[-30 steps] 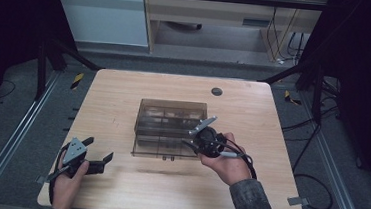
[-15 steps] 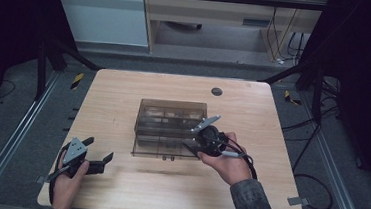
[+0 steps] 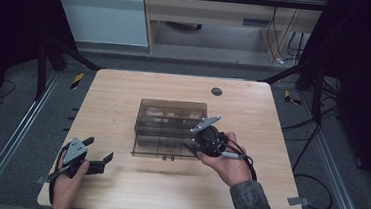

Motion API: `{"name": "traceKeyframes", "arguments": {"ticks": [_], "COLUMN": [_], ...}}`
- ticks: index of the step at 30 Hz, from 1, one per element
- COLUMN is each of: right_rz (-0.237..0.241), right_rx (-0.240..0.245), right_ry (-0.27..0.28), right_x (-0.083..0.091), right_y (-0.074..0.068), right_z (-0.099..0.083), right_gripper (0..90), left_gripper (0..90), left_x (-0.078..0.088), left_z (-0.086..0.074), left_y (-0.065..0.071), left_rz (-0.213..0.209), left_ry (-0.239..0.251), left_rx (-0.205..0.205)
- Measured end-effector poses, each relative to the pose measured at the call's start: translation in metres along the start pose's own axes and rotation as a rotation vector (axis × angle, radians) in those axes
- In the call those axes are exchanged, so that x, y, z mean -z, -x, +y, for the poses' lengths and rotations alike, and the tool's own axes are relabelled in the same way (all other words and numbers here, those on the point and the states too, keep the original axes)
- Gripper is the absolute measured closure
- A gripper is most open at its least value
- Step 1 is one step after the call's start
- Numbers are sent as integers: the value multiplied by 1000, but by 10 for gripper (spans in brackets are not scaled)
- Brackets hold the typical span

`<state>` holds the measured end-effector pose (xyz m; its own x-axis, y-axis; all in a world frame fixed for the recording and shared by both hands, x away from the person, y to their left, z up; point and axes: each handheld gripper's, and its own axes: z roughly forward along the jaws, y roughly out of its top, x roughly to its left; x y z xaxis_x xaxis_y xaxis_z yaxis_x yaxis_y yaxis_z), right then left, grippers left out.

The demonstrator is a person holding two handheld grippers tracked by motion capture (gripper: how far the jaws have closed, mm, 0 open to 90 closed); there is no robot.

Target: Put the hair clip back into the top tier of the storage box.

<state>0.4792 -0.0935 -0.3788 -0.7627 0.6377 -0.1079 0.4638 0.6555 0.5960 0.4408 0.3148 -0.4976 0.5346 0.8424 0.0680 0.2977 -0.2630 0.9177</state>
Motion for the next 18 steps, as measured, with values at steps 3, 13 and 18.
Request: {"name": "traceKeyframes", "arguments": {"ticks": [3, 13, 18], "right_rz": [-1, -3, -13], "right_rx": [1, -3, -8], "right_ry": [1, 46, 81], "right_x": [1, 5, 7], "right_y": [-1, -5, -10], "right_z": [0, -2, -7], "right_gripper": [719, 739, 761], "left_gripper": [58, 52, 50], "left_x": [0, 0, 0], "left_z": [0, 0, 0], "left_y": [0, 0, 1], "left_rz": [1, -4, -4], "left_ry": [-1, -9, -10], "left_rx": [0, 3, 4]}}
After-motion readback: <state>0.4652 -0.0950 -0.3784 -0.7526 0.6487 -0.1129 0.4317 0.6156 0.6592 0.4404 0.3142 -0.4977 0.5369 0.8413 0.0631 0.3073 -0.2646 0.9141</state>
